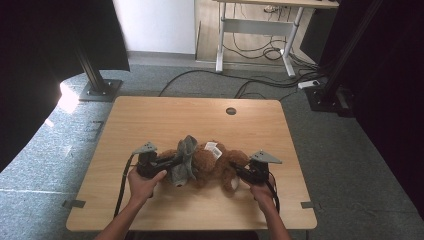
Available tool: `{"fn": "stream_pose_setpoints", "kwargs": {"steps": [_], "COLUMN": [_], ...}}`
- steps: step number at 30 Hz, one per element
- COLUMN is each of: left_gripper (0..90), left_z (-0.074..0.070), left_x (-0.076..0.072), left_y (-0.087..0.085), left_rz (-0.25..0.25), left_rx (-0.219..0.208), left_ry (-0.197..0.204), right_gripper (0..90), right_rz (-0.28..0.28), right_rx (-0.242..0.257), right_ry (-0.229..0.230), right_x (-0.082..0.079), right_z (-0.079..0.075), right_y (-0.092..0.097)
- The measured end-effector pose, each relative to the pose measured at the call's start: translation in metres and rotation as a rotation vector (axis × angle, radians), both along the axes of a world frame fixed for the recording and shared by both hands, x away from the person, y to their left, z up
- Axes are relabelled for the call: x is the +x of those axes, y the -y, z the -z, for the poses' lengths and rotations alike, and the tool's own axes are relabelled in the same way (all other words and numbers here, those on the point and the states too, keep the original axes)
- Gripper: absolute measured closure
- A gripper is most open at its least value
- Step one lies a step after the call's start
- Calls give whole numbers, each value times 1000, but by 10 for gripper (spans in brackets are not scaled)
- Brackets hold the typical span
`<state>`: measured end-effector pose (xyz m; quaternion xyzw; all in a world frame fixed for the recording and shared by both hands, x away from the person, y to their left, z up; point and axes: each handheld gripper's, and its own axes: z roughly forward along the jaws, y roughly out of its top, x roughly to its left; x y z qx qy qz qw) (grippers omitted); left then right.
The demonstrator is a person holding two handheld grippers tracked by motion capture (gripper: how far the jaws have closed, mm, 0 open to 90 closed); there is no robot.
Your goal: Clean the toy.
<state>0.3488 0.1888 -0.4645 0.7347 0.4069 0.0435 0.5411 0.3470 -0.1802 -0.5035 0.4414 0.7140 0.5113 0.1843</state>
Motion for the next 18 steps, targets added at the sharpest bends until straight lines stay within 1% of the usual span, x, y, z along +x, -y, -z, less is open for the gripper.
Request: {"fn": "stream_pose_setpoints", "kwargs": {"steps": [1, 2, 4, 6, 7, 8, 9, 11, 13, 15, 16, 17, 18], "left_gripper": [759, 759, 759, 758, 758, 758, 758, 757, 756, 756, 754, 753, 752], "left_z": [-5, -11, -23, -35, -38, -42, -45, -50, -51, -50, -50, -49, -46], "left_x": [-1, -1, 0, 2, 3, 4, 5, 9, 13, 19, 20, 22, 25], "left_y": [-2, -3, -3, 4, 7, 13, 21, 39, 60, 81, 88, 94, 105], "left_rz": [-6, -10, -1, 13, 23, 35, 50, 84, 109, 140, 152, 160, 173], "left_rx": [-1, -11, -26, -41, -49, -62, -65, -47, -29, -27, -23, -18, -3], "left_ry": [13, 22, 38, 50, 51, 50, 51, 58, 52, 31, 23, 19, 8], "right_gripper": [594, 593, 593, 593, 593, 593, 593, 594, 594, 594, 596, 597, 598], "right_rz": [6, 11, 16, 18, 20, 21, 21, 18, 10, 7, 7, 7, 7], "right_rx": [3, 6, 14, 12, 5, 6, 8, 9, 12, 10, 8, 6, 3], "right_ry": [5, 10, 14, 17, 20, 22, 24, 28, 36, 45, 51, 54, 59], "right_x": [-1, -2, -2, -1, 0, 0, 1, 1, 2, 1, 1, 1, 1], "right_z": [1, 1, 2, 2, 1, 1, 0, 0, 1, 1, 1, 0, 0], "right_y": [0, 1, 1, -1, -3, -3, -4, -7, -10, -12, -13, -14, -14]}}
